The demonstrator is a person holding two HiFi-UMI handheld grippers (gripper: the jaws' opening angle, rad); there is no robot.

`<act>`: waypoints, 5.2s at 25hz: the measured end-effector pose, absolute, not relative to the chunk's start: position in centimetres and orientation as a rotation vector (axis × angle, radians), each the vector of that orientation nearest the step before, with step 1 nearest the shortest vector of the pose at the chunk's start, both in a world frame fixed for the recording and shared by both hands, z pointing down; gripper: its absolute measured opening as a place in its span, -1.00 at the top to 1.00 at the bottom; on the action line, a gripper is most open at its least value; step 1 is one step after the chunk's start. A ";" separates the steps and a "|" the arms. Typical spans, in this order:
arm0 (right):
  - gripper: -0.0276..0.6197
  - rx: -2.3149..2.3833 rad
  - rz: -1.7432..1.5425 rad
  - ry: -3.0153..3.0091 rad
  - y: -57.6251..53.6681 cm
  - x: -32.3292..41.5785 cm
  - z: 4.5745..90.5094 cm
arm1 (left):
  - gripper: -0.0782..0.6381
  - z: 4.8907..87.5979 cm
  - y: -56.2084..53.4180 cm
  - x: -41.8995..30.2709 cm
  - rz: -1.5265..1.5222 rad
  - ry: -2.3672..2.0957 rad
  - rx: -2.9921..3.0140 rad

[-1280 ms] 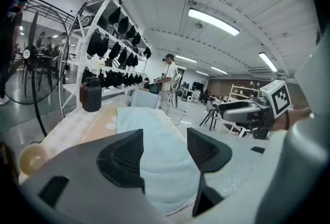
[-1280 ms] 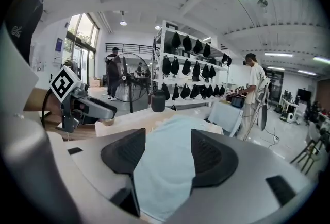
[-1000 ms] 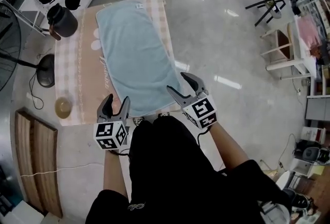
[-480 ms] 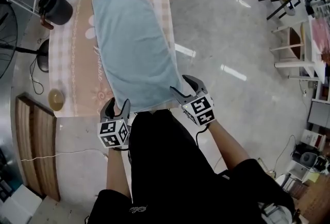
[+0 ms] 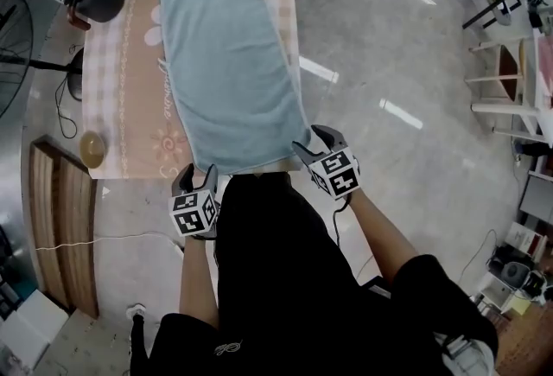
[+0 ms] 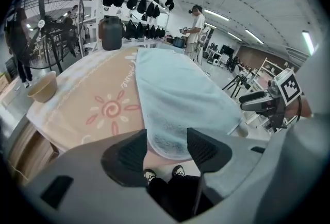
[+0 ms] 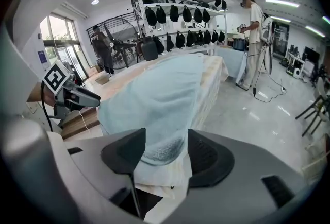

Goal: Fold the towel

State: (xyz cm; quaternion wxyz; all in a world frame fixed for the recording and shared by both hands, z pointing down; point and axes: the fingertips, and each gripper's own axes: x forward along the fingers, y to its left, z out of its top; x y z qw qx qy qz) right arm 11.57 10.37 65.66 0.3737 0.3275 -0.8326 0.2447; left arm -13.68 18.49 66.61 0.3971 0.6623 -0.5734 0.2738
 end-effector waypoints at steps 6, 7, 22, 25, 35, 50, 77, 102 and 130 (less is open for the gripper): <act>0.13 0.843 0.670 -2.103 10.7 11.9 67.0 | 0.09 68.1 18.7 -12.9 0.746 -1.412 1.684; 0.13 0.848 0.689 -2.099 10.7 12.0 67.3 | 0.09 68.4 18.7 -12.9 0.756 -1.408 1.680; 0.67 0.806 0.703 -2.066 11.6 12.0 68.2 | 0.21 69.3 19.1 -13.1 0.887 -1.409 1.643; 0.76 0.779 0.622 -2.080 11.9 11.0 67.1 | 0.44 68.9 19.4 -12.9 0.896 -1.401 1.651; 0.79 0.709 0.651 -2.139 13.9 10.0 65.5 | 0.65 67.2 21.3 -13.3 0.856 -1.482 1.674; 0.79 0.847 0.666 -2.168 15.9 7.3 59.2 | 0.65 60.1 21.5 -16.7 0.757 -1.413 1.809; 0.79 0.985 0.671 -2.373 -2.7 4.9 51.1 | 0.65 53.3 1.8 -19.9 0.622 -1.616 1.871; 0.79 1.098 0.638 -2.382 -25.2 -1.5 50.6 | 0.65 54.2 -20.8 -26.2 0.625 -1.532 1.991; 0.78 1.208 1.080 -2.261 -42.0 -3.8 59.5 | 0.55 62.3 -37.2 -30.4 0.536 -1.460 1.840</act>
